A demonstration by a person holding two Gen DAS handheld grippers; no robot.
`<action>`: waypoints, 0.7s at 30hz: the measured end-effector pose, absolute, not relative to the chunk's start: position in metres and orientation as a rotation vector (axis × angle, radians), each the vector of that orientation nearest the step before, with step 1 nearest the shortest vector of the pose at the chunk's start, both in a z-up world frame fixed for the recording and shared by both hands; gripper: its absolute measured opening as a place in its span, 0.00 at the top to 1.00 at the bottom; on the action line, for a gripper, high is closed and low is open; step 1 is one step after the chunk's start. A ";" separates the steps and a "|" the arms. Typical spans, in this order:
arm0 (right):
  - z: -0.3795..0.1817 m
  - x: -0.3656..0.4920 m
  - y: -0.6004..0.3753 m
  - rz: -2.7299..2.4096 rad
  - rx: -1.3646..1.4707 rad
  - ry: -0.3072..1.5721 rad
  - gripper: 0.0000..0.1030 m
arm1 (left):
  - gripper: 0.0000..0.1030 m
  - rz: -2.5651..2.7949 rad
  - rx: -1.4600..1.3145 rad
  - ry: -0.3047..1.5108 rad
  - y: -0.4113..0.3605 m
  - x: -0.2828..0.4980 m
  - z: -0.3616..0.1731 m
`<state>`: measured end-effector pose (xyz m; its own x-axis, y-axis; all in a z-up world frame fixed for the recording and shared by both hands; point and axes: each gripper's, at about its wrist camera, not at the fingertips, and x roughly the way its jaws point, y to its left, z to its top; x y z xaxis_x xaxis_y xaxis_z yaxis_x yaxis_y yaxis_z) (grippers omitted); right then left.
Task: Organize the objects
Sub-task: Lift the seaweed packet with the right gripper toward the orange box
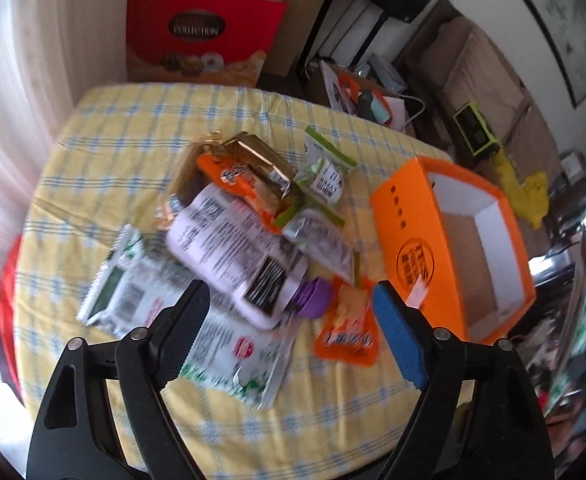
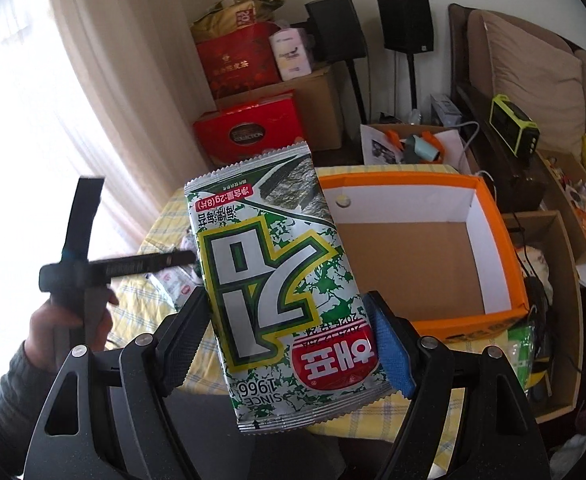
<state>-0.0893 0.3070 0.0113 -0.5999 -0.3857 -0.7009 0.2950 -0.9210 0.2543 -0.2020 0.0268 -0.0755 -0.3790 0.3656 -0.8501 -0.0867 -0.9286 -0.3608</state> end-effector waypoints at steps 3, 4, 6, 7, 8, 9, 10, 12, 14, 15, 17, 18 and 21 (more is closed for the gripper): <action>0.007 -0.088 0.311 -2.513 1.148 -0.166 0.24 | 0.32 2.345 -1.618 -0.399 0.033 -0.220 -0.082; 0.006 -0.088 0.313 -2.514 1.150 -0.172 0.24 | 0.34 2.343 -1.632 -0.404 0.035 -0.226 -0.085; 0.005 -0.088 0.315 -2.516 1.151 -0.181 0.23 | 0.36 2.340 -1.660 -0.411 0.038 -0.234 -0.090; 0.004 -0.088 0.317 -2.518 1.149 -0.186 0.23 | 0.36 2.335 -1.672 -0.423 0.039 -0.238 -0.092; 0.004 -0.088 0.318 -2.520 1.148 -0.190 0.23 | 0.36 2.332 -1.674 -0.439 0.040 -0.240 -0.093; 0.004 -0.088 0.320 -2.524 1.146 -0.193 0.23 | 0.39 2.326 -1.675 -0.457 0.040 -0.242 -0.094; 0.004 -0.089 0.320 -2.527 1.145 -0.194 0.23 | 0.41 2.319 -1.675 -0.472 0.041 -0.243 -0.094; 0.003 -0.090 0.322 -2.537 1.146 -0.191 0.23 | 0.44 2.310 -1.676 -0.489 0.045 -0.245 -0.096; 0.002 -0.091 0.324 -2.545 1.149 -0.186 0.23 | 0.46 2.305 -1.689 -0.492 0.050 -0.246 -0.099; 0.001 -0.091 0.324 -2.548 1.152 -0.184 0.23 | 0.50 2.300 -1.696 -0.494 0.052 -0.247 -0.100; 0.000 -0.092 0.325 -2.550 1.153 -0.181 0.23 | 0.55 2.294 -1.704 -0.504 0.054 -0.248 -0.103; 0.000 -0.092 0.324 -2.549 1.154 -0.182 0.23 | 0.59 2.297 -1.706 -0.508 0.055 -0.249 -0.104; -0.001 -0.092 0.324 -2.543 1.156 -0.185 0.23 | 0.70 2.294 -1.724 -0.552 0.053 -0.252 -0.108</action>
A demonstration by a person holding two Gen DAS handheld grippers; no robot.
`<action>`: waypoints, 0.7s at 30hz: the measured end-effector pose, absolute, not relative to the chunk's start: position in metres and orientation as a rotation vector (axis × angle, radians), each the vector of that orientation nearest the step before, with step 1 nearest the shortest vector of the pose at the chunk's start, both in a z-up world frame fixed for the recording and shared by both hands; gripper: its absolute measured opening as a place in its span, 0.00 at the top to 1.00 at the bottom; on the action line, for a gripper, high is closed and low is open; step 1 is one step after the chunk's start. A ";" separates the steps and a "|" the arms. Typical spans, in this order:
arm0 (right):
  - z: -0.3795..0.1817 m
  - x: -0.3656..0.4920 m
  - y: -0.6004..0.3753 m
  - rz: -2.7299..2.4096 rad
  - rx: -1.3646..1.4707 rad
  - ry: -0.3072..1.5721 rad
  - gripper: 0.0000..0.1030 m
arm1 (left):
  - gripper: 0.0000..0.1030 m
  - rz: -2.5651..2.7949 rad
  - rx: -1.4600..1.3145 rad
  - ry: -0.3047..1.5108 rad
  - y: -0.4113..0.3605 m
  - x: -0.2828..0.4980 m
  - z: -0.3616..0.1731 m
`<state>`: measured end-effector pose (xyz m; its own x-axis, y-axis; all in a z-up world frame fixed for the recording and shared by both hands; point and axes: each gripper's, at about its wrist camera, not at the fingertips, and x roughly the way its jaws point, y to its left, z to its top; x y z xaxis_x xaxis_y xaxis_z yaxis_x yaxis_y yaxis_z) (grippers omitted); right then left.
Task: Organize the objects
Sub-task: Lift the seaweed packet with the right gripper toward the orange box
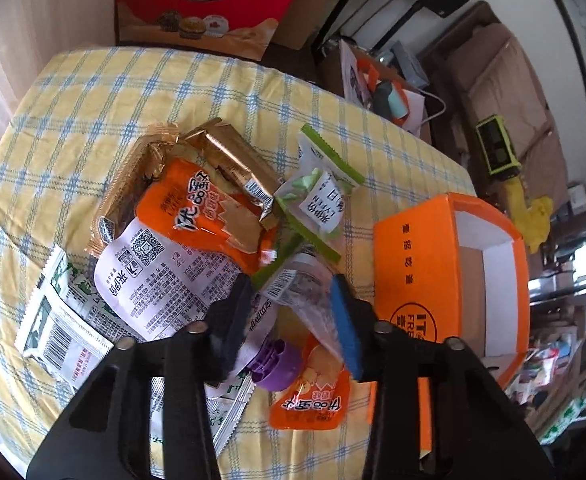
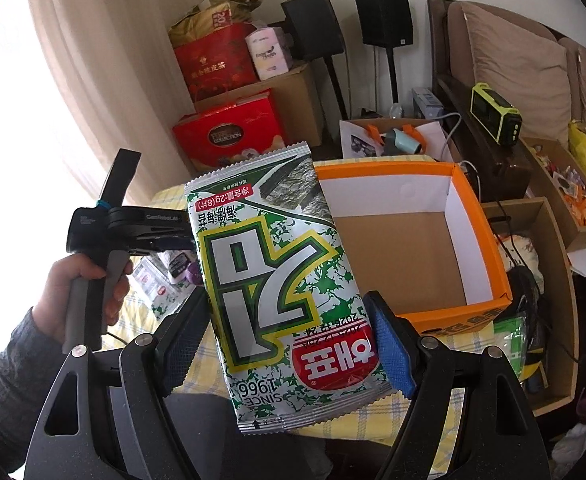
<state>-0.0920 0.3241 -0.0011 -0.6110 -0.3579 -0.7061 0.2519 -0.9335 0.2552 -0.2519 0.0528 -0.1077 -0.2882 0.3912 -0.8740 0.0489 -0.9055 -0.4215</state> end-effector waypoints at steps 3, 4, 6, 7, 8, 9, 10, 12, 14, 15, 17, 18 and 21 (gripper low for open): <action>-0.003 -0.093 0.323 -2.538 1.164 -0.185 0.23 | 0.94 2.301 -1.726 -0.578 0.050 -0.253 -0.110; -0.004 -0.093 0.323 -2.537 1.167 -0.184 0.23 | 0.94 2.313 -1.716 -0.575 0.049 -0.252 -0.110; -0.005 -0.093 0.322 -2.537 1.169 -0.183 0.23 | 0.96 2.323 -1.686 -0.591 0.046 -0.249 -0.107; -0.005 -0.092 0.322 -2.537 1.169 -0.183 0.23 | 0.96 2.329 -1.677 -0.592 0.045 -0.248 -0.105; -0.006 -0.092 0.322 -2.537 1.170 -0.183 0.23 | 0.97 2.337 -1.662 -0.589 0.045 -0.246 -0.102; -0.006 -0.092 0.322 -2.537 1.169 -0.182 0.23 | 0.98 2.343 -1.647 -0.588 0.044 -0.244 -0.099; -0.006 -0.092 0.322 -2.533 1.168 -0.176 0.23 | 0.98 2.346 -1.634 -0.591 0.044 -0.242 -0.097; -0.005 -0.092 0.321 -2.534 1.168 -0.177 0.23 | 0.98 2.348 -1.598 -0.591 0.043 -0.236 -0.087; -0.004 -0.092 0.321 -2.537 1.165 -0.173 0.23 | 0.99 2.360 -1.559 -0.573 0.043 -0.229 -0.076; -0.004 -0.092 0.320 -2.540 1.162 -0.169 0.23 | 0.99 2.368 -1.535 -0.564 0.043 -0.224 -0.068; -0.002 -0.093 0.321 -2.547 1.157 -0.164 0.23 | 0.99 2.385 -1.486 -0.547 0.044 -0.217 -0.054; -0.001 -0.093 0.321 -2.550 1.155 -0.164 0.23 | 0.99 2.396 -1.462 -0.533 0.044 -0.213 -0.046; 0.001 -0.095 0.322 -2.562 1.149 -0.160 0.23 | 0.99 2.416 -1.397 -0.500 0.047 -0.202 -0.023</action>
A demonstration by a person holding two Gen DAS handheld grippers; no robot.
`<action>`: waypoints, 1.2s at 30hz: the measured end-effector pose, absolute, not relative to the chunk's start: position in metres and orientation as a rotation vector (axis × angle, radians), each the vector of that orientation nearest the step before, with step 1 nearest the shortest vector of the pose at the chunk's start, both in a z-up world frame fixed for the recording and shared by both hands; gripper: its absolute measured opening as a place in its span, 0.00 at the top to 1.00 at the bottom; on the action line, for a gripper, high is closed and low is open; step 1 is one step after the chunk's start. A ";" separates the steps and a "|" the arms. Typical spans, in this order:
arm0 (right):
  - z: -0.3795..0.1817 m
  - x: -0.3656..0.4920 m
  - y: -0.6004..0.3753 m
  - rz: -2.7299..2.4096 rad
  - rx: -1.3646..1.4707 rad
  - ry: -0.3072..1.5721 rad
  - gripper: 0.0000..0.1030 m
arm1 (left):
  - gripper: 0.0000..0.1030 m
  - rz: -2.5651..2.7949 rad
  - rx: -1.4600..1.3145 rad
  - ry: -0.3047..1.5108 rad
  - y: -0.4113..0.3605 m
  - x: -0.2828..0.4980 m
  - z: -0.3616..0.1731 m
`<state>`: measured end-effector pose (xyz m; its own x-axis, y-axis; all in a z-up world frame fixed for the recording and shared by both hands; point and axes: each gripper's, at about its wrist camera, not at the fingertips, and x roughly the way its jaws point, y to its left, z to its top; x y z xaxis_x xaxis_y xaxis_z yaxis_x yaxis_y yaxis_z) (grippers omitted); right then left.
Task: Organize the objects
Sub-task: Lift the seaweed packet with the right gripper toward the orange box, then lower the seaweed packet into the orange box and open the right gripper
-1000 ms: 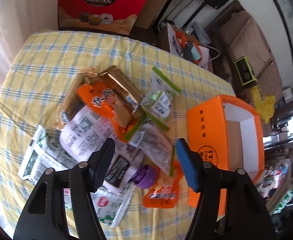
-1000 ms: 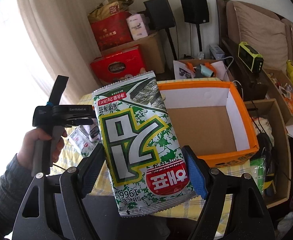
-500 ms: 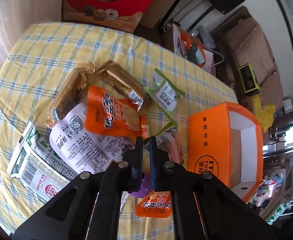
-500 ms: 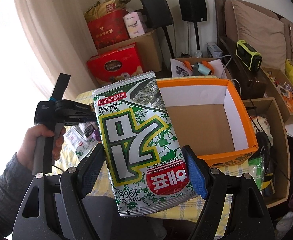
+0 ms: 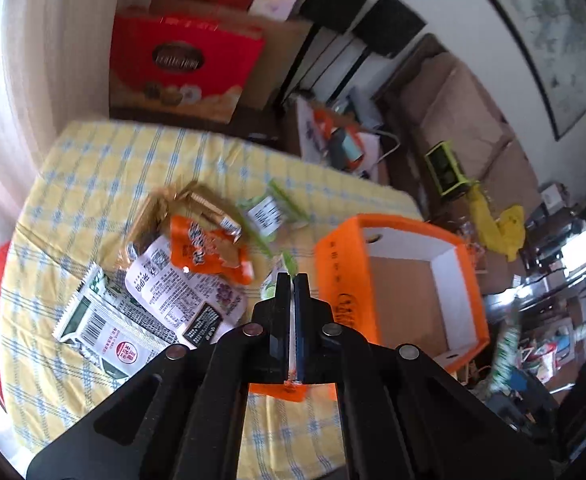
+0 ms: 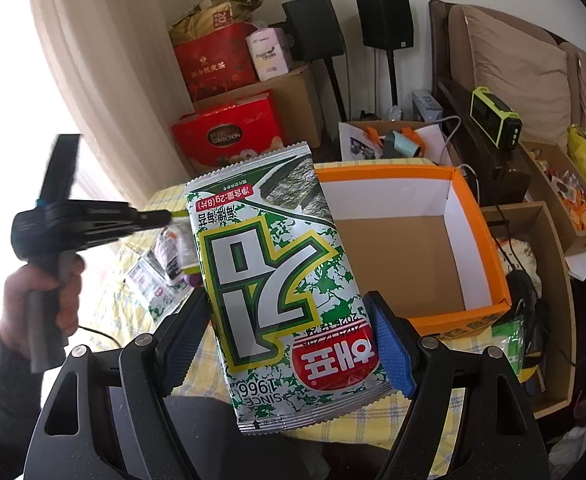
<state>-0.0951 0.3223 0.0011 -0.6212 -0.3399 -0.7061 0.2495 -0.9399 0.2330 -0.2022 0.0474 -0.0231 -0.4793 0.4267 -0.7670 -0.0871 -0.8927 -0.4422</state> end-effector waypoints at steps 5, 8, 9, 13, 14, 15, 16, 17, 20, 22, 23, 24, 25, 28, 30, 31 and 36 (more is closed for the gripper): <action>0.002 -0.100 0.329 -2.591 1.155 -0.169 0.23 | 0.99 2.418 -1.312 -0.456 0.059 -0.189 0.007; 0.003 -0.105 0.336 -2.609 1.162 -0.178 0.23 | 0.99 2.402 -1.277 -0.437 0.072 -0.183 0.021; 0.003 -0.105 0.338 -2.614 1.164 -0.180 0.23 | 0.99 2.394 -1.265 -0.431 0.077 -0.180 0.025; 0.005 -0.112 0.353 -2.646 1.175 -0.202 0.23 | 0.99 2.369 -1.231 -0.404 0.098 -0.174 0.037; 0.006 -0.115 0.356 -2.654 1.181 -0.209 0.23 | 0.98 2.364 -1.222 -0.394 0.104 -0.173 0.040; 0.006 -0.118 0.362 -2.664 1.188 -0.217 0.23 | 0.99 2.358 -1.216 -0.386 0.110 -0.173 0.043; 0.006 -0.121 0.366 -2.671 1.195 -0.224 0.23 | 0.98 2.352 -1.214 -0.379 0.116 -0.173 0.044; 0.006 -0.122 0.368 -2.677 1.199 -0.229 0.23 | 0.98 2.346 -1.212 -0.371 0.122 -0.174 0.045; 0.004 -0.132 0.379 -2.694 1.214 -0.252 0.23 | 0.98 2.333 -1.211 -0.344 0.140 -0.176 0.045; 0.002 -0.139 0.385 -2.704 1.226 -0.263 0.23 | 0.98 2.327 -1.219 -0.325 0.151 -0.178 0.042; 0.001 -0.141 0.387 -2.706 1.230 -0.266 0.23 | 0.98 2.324 -1.225 -0.320 0.156 -0.180 0.040; -0.001 -0.145 0.389 -2.708 1.237 -0.271 0.23 | 0.98 2.319 -1.233 -0.317 0.160 -0.181 0.037; -0.003 -0.148 0.391 -2.709 1.246 -0.276 0.23 | 0.98 2.316 -1.241 -0.312 0.165 -0.184 0.034; -0.011 -0.159 0.395 -2.711 1.273 -0.295 0.23 | 0.98 2.314 -1.266 -0.294 0.178 -0.190 0.025; -0.017 -0.164 0.398 -2.713 1.289 -0.304 0.23 | 0.98 2.311 -1.289 -0.275 0.186 -0.192 0.016; -0.021 -0.167 0.399 -2.711 1.296 -0.308 0.23 | 0.98 2.313 -1.299 -0.265 0.189 -0.193 0.012; -0.038 -0.181 0.403 -2.711 1.335 -0.319 0.23 | 0.98 2.317 -1.352 -0.226 0.196 -0.199 -0.009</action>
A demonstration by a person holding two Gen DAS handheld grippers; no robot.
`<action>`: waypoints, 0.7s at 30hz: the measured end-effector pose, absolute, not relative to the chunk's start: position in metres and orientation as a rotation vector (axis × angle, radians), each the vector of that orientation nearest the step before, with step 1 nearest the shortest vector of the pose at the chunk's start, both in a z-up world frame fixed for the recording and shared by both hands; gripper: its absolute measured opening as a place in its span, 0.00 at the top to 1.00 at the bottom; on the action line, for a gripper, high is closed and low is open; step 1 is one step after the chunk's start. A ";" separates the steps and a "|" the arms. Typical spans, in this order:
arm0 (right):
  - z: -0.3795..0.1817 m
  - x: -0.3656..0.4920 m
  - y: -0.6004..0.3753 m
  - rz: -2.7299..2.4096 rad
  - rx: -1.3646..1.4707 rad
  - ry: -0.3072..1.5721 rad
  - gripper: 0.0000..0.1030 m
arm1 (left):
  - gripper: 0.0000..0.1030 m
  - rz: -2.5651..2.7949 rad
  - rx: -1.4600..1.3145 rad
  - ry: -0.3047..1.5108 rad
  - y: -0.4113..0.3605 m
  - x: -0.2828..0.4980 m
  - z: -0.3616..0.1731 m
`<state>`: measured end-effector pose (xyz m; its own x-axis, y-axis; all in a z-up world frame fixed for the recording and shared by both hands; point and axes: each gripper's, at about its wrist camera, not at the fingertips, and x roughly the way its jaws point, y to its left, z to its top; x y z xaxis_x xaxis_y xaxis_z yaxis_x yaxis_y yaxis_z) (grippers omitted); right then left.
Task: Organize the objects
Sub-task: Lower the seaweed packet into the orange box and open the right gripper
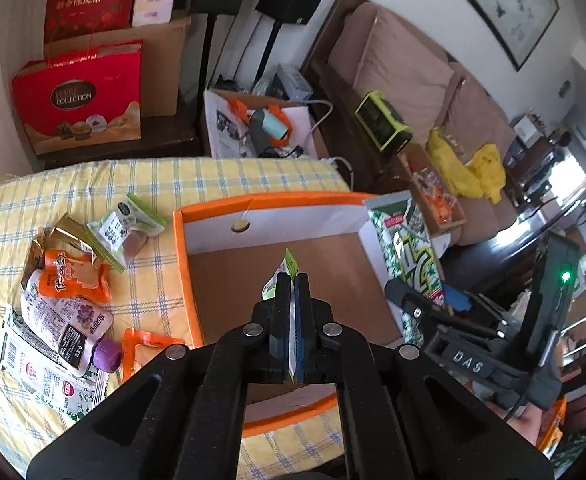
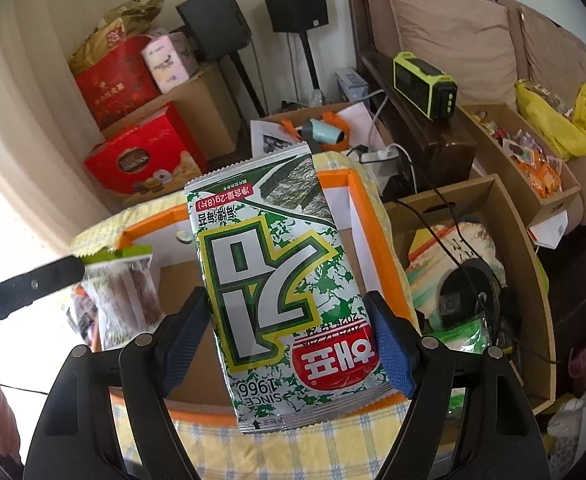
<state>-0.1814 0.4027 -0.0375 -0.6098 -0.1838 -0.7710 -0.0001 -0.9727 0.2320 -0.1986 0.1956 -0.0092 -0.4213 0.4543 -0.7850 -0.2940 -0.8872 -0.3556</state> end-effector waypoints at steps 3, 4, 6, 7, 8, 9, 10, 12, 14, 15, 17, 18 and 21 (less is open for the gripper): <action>-0.046 -0.189 0.404 -2.711 1.356 -0.341 0.22 | 0.98 2.317 -1.374 -0.221 0.196 -0.202 -0.017; -0.049 -0.191 0.405 -2.710 1.369 -0.346 0.22 | 0.98 2.318 -1.380 -0.221 0.195 -0.203 -0.019; -0.052 -0.193 0.403 -2.705 1.375 -0.342 0.22 | 0.98 2.320 -1.386 -0.214 0.195 -0.204 -0.022; -0.053 -0.194 0.402 -2.704 1.378 -0.338 0.22 | 0.98 2.322 -1.388 -0.206 0.195 -0.204 -0.024; -0.054 -0.195 0.401 -2.704 1.381 -0.330 0.22 | 0.98 2.329 -1.391 -0.189 0.196 -0.203 -0.025; -0.055 -0.195 0.400 -2.707 1.384 -0.319 0.22 | 0.98 2.337 -1.393 -0.164 0.197 -0.203 -0.026; -0.055 -0.195 0.399 -2.711 1.379 -0.307 0.22 | 0.98 2.345 -1.393 -0.142 0.198 -0.202 -0.028; -0.054 -0.195 0.398 -2.704 1.378 -0.295 0.22 | 0.98 2.376 -1.384 -0.076 0.201 -0.199 -0.030; -0.053 -0.196 0.396 -2.704 1.380 -0.268 0.22 | 0.98 2.403 -1.380 -0.013 0.204 -0.197 -0.034; -0.052 -0.196 0.396 -2.708 1.382 -0.250 0.22 | 0.98 2.409 -1.382 -0.005 0.205 -0.197 -0.035; -0.048 -0.194 0.395 -2.724 1.378 -0.211 0.22 | 0.96 2.421 -1.386 -0.005 0.204 -0.197 -0.038; -0.046 -0.192 0.394 -2.733 1.371 -0.197 0.22 | 0.90 2.425 -1.389 -0.006 0.204 -0.197 -0.039; -0.041 -0.189 0.393 -2.747 1.356 -0.174 0.22 | 0.74 2.434 -1.395 -0.008 0.202 -0.197 -0.042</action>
<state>-0.1893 0.3934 -0.0410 -0.6073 -0.1158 -0.7860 0.0158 -0.9909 0.1337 -0.1974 0.2020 -0.0418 -0.4631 0.2891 -0.8378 -0.2834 -0.9440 -0.1690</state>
